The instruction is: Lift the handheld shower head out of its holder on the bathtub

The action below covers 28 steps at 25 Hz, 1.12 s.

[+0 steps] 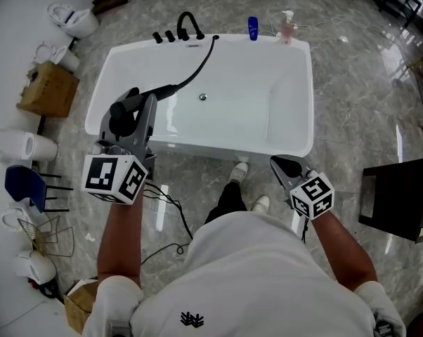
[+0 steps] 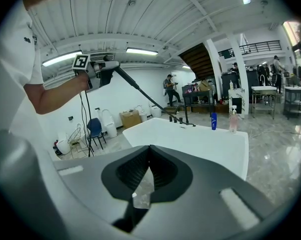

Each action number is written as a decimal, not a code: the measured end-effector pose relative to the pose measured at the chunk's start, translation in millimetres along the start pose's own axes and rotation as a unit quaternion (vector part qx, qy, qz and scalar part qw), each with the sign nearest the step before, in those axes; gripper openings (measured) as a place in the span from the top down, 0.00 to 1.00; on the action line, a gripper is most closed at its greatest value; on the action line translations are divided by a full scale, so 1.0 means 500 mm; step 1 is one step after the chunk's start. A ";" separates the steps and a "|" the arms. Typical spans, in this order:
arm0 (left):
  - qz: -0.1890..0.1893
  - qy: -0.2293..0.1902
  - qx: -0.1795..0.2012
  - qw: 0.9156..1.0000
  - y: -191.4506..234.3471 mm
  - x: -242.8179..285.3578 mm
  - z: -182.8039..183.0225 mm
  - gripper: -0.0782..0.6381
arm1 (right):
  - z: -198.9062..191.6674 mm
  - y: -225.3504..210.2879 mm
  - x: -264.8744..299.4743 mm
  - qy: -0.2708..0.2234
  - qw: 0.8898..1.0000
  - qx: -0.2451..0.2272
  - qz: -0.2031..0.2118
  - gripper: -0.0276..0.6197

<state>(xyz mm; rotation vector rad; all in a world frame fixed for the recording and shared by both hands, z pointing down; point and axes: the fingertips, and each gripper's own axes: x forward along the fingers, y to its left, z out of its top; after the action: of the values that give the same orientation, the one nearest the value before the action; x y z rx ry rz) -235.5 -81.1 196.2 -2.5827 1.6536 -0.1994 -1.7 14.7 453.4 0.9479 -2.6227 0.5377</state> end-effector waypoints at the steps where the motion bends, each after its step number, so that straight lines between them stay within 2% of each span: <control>1: 0.000 0.000 0.000 1.000 0.000 -0.001 -0.001 0.70 | -0.002 0.001 0.000 0.000 1.000 0.000 0.000 0.94; 28: -0.003 -0.002 0.001 1.000 -0.022 -0.008 -0.002 0.70 | -0.021 0.009 -0.028 0.001 1.000 -0.006 -0.005 0.94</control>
<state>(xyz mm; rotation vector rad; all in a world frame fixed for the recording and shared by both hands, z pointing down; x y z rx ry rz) -227.6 -73.1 198.4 -2.5857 1.6438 -0.1967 7.2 30.2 455.9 0.9567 -2.6156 0.5207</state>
